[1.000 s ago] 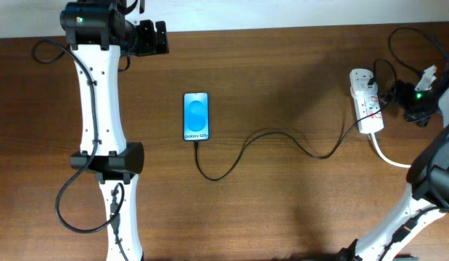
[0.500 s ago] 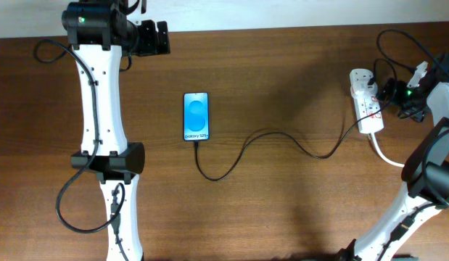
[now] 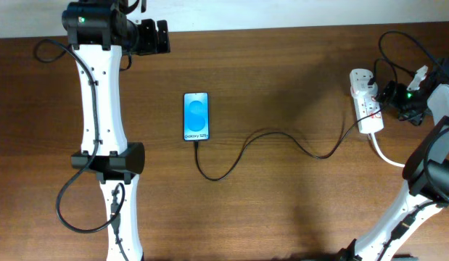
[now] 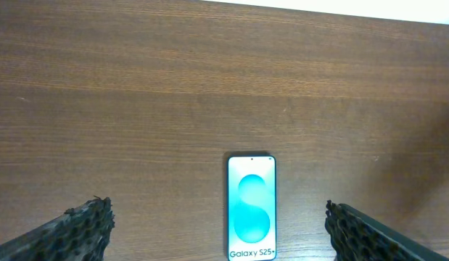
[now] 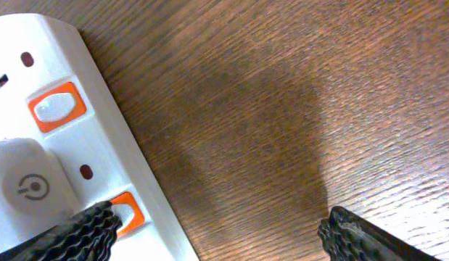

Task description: Plug charger to phone and switch on socket

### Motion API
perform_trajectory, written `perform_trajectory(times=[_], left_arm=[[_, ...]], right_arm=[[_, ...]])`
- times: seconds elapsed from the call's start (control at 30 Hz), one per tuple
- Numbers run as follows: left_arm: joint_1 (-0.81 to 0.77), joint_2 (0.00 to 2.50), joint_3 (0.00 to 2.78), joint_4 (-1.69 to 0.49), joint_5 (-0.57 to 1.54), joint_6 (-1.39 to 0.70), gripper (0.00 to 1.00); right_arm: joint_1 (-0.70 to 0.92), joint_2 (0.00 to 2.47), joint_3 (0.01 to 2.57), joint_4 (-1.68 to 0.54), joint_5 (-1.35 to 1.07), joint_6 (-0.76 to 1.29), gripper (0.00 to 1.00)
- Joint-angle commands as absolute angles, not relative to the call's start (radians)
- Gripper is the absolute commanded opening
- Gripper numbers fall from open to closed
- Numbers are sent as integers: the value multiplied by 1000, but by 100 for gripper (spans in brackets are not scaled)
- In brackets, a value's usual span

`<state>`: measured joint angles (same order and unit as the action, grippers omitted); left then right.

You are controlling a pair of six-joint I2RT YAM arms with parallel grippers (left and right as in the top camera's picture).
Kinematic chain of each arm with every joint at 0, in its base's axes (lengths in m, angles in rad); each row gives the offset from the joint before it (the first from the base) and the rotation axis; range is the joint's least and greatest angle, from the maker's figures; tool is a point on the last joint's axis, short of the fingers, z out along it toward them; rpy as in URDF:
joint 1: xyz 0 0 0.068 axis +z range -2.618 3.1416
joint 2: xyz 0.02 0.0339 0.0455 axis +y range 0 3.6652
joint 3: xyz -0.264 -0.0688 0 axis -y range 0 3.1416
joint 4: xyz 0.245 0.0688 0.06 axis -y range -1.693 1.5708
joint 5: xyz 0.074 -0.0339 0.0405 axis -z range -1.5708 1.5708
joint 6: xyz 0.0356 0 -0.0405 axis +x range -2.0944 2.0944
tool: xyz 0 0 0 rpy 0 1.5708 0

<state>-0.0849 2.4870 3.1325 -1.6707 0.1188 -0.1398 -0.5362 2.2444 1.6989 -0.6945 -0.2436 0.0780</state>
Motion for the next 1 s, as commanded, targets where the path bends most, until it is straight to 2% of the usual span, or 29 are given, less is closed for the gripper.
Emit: perform_trajectory(times=[0.0, 0.63, 0.83, 0.97], left_arm=[[-86, 2460, 3137, -1665, 115, -142, 99], [-86, 2460, 3137, -1666, 115, -142, 99], [-86, 2460, 3137, -1662, 115, -142, 99], [-86, 2460, 3137, -1659, 115, -141, 100]], right_arm=[[-504, 2283, 1685, -718, -288, 57, 94], [-432, 2284, 1685, -741, -276, 57, 94], [-565, 2255, 1825, -822, -224, 87, 95], [-603, 2097, 1929, -903, -224, 86, 99]])
